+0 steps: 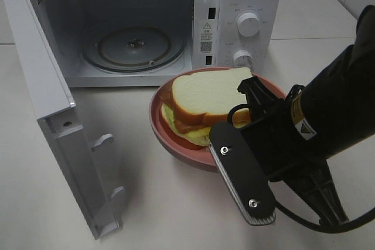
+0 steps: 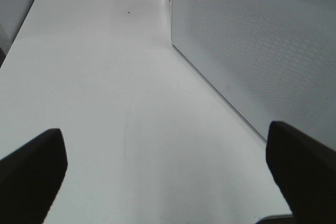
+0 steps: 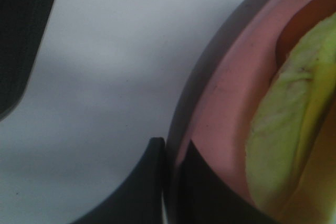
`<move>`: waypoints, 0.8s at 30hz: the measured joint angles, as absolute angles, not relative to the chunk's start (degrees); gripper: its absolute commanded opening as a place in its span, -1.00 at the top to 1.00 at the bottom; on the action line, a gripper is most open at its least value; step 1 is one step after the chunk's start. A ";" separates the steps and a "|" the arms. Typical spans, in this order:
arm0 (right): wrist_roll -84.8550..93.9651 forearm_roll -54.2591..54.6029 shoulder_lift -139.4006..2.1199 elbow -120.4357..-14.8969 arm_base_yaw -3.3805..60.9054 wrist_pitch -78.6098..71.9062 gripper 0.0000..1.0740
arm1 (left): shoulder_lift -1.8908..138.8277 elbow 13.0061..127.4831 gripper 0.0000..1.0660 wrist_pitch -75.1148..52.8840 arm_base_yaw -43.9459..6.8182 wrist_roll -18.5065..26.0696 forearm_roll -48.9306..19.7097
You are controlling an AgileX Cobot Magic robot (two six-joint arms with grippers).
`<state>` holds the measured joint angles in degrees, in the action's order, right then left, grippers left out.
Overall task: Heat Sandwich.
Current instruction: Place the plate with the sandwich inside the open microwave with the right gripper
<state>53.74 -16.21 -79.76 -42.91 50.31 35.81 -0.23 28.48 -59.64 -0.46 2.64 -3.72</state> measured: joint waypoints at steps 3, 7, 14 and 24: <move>62.05 -12.43 -79.76 -42.74 47.96 32.49 1.00 | -0.23 28.48 -0.83 -59.64 -0.46 2.64 -3.72; 68.30 -9.91 -79.76 -42.74 45.84 31.05 1.00 | -0.23 28.48 -0.83 -59.64 -0.46 2.64 -3.72; 74.08 -8.48 -79.81 -42.74 43.54 29.51 1.00 | -0.23 28.48 -0.83 -59.64 -0.46 2.64 -3.72; 75.69 -7.33 -83.08 -42.74 43.43 27.67 1.00 | -0.23 28.48 -0.83 -59.64 -0.46 2.64 -3.72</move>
